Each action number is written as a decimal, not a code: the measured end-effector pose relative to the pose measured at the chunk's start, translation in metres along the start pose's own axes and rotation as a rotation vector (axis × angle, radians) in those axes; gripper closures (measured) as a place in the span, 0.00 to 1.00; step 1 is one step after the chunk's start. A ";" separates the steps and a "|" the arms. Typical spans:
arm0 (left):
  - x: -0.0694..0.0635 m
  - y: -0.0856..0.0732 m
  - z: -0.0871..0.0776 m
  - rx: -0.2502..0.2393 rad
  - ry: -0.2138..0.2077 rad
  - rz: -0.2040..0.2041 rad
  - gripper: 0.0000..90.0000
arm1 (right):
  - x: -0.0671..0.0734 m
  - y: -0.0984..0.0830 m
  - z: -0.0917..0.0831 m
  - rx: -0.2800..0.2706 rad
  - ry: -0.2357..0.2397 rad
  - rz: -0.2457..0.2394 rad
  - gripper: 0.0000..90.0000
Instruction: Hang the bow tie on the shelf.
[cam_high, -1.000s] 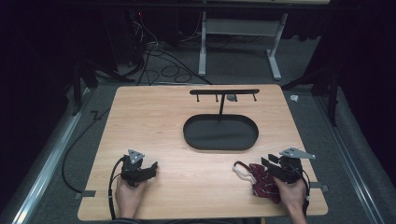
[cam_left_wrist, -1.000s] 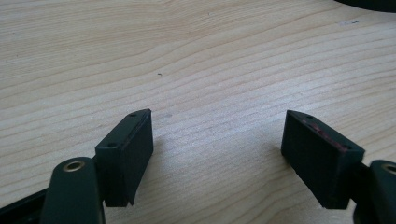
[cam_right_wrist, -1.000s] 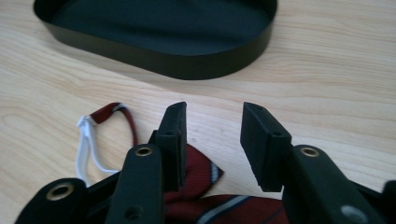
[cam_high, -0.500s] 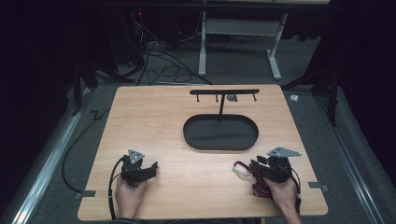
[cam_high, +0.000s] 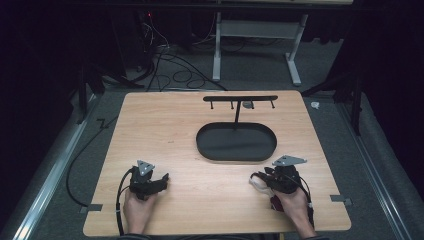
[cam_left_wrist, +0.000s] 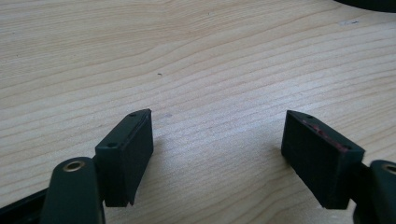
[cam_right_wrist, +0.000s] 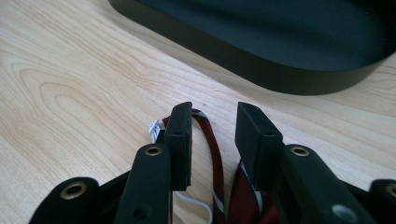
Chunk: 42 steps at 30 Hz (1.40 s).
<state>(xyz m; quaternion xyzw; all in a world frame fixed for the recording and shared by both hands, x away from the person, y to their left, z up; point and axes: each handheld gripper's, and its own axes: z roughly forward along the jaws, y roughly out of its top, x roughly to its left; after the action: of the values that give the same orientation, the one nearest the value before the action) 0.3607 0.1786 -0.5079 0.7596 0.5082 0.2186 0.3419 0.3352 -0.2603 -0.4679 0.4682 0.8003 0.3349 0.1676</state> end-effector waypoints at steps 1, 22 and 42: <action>0.000 0.000 0.000 0.001 0.000 0.000 0.28 | 0.001 0.002 0.004 0.011 0.003 -0.003 0.77; 0.000 0.000 0.000 0.000 -0.001 -0.001 0.28 | -0.001 0.004 0.024 0.118 0.001 -0.012 0.95; 0.000 0.000 0.000 0.001 -0.001 0.000 0.28 | -0.004 0.006 0.004 0.053 0.007 -0.018 1.00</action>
<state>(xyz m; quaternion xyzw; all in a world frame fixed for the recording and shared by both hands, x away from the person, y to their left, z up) 0.3607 0.1787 -0.5078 0.7598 0.5084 0.2180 0.3416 0.3434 -0.2601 -0.4663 0.4638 0.8137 0.3138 0.1555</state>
